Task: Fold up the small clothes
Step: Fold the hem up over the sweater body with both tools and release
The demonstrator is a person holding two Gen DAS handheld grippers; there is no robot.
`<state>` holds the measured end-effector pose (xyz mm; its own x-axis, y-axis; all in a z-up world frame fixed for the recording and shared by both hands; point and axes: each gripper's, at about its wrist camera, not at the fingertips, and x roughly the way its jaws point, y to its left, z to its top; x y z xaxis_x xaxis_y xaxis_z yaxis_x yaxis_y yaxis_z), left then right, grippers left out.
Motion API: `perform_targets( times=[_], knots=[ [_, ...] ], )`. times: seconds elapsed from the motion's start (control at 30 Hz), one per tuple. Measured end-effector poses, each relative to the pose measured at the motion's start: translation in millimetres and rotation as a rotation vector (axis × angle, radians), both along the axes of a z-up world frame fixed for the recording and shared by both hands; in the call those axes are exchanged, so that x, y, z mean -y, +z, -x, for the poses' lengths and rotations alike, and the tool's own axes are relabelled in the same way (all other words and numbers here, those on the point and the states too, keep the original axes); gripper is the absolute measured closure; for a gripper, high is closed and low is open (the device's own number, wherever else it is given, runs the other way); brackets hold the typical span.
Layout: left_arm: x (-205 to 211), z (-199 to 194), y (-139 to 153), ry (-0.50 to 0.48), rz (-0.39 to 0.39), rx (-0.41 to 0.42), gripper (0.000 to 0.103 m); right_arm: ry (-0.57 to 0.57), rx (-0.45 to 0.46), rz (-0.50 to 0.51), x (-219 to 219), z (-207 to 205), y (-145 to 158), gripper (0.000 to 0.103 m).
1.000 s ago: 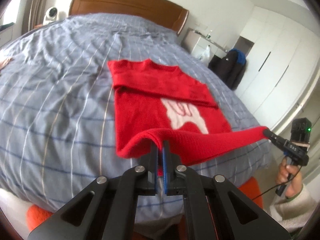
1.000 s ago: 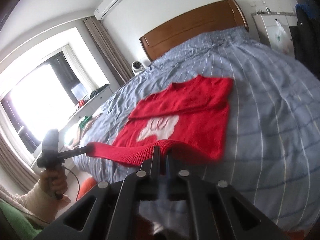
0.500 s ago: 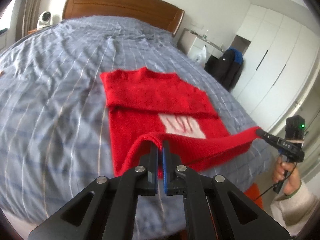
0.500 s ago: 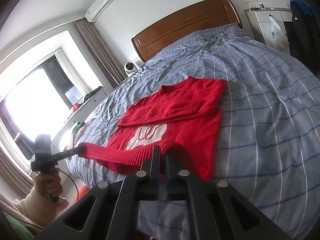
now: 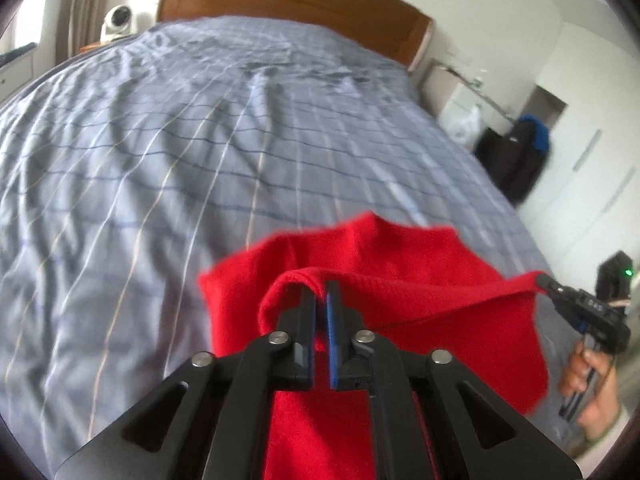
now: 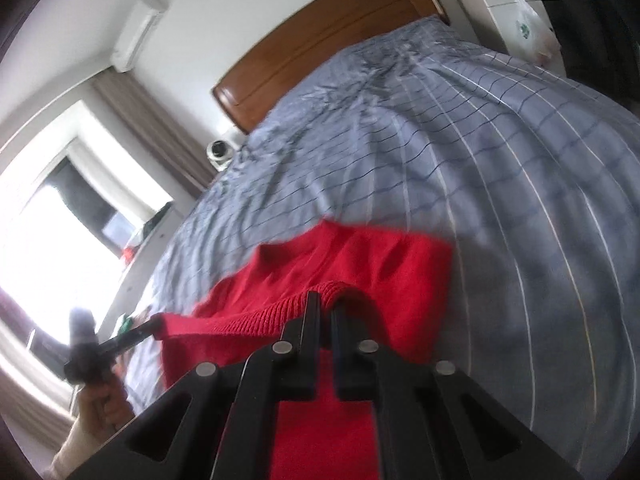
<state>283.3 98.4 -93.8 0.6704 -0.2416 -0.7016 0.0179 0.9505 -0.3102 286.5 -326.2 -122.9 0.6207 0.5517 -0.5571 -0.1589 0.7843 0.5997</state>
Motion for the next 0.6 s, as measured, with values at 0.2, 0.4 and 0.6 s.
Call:
perform_targets(
  times=[0.2,0.4,0.6],
  knots=[
    [-29,-12,-2,0.175,0.009,-0.003,0.018,-0.174,-0.047,0.03,5,-41,-30,0.036],
    [-5,23,3,-0.02,-0.094,0.037,0.011,-0.061,0.078,0.143,6,-6,7,0.036],
    [-10,8,-39,0.13,-0.346,-0.105,0.011,0.331,0.018,0.213,-59,37,-4,0.036]
  ],
)
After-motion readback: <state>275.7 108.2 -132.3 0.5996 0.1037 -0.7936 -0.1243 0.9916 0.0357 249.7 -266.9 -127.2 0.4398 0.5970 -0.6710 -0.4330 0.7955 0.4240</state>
